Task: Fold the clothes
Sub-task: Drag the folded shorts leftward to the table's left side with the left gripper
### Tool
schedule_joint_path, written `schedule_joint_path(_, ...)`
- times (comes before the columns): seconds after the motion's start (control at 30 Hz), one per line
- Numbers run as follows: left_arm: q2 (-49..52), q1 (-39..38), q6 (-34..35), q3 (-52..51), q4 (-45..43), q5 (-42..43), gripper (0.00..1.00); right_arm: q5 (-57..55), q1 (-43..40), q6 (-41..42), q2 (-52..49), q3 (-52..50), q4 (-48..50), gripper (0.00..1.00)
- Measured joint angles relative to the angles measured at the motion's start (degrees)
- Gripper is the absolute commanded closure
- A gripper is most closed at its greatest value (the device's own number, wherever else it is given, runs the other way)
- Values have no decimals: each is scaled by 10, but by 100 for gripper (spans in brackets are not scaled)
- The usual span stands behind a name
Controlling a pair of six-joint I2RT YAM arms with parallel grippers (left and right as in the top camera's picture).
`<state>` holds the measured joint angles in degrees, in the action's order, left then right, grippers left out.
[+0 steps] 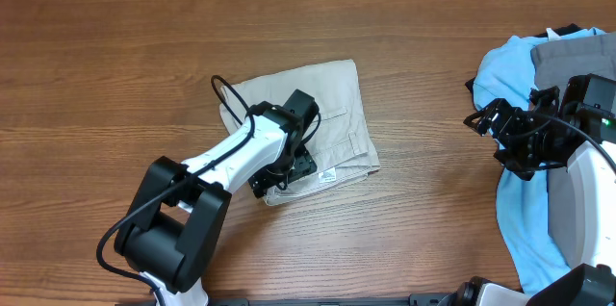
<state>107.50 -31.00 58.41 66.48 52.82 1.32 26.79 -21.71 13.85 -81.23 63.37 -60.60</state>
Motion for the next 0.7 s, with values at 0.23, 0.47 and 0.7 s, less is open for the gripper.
schedule_joint_path(0.23,-7,0,0,-12,-2,4,90,0,0,0,0,0,0,0)
schedule_joint_path(0.47,-10,13,-34,-12,5,3,96,0,0,0,0,0,0,0)
schedule_joint_path(0.7,9,108,-123,24,76,-58,96,0,0,0,0,0,0,0)
